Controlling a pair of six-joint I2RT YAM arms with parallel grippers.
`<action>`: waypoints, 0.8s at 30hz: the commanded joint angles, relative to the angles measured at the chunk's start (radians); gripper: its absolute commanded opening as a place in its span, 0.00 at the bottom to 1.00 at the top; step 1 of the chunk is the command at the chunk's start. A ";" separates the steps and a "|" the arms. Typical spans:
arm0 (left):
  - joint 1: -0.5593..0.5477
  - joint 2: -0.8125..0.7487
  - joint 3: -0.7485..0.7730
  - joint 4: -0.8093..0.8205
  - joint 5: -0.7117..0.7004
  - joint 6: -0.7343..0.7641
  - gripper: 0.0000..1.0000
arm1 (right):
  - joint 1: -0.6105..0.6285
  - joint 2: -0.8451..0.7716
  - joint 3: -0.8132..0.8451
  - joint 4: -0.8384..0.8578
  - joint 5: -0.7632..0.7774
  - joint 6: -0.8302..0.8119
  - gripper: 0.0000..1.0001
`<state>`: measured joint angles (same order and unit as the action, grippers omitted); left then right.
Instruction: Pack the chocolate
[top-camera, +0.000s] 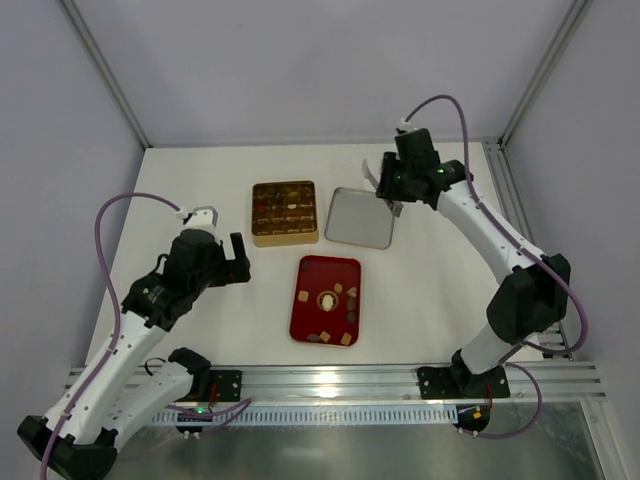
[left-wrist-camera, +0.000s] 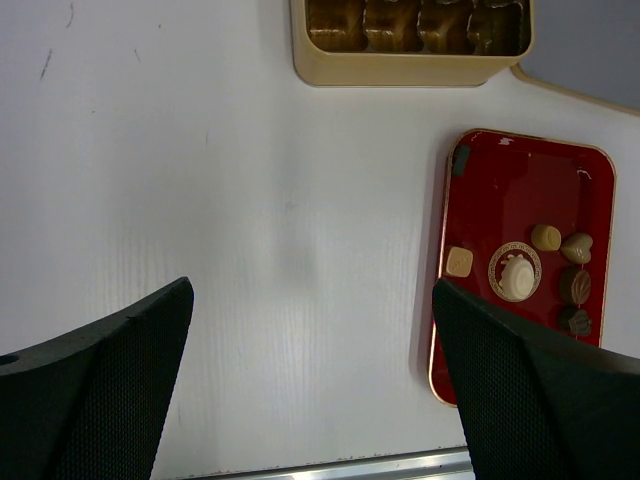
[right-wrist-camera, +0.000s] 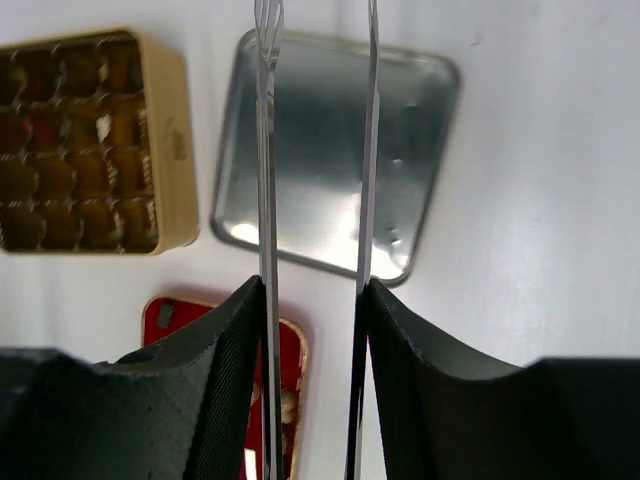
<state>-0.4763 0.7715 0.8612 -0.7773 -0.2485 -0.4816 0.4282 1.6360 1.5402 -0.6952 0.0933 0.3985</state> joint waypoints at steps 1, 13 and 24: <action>0.004 -0.015 -0.001 0.027 0.014 0.008 1.00 | -0.139 -0.073 -0.125 0.072 -0.001 0.003 0.47; 0.004 -0.032 -0.004 0.036 0.041 0.011 1.00 | -0.446 -0.018 -0.262 0.164 -0.001 0.005 0.50; 0.004 -0.047 -0.005 0.038 0.046 0.011 1.00 | -0.462 0.111 -0.255 0.174 -0.021 -0.030 0.59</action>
<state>-0.4763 0.7387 0.8608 -0.7746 -0.2089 -0.4812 -0.0338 1.7226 1.2762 -0.5636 0.0853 0.3897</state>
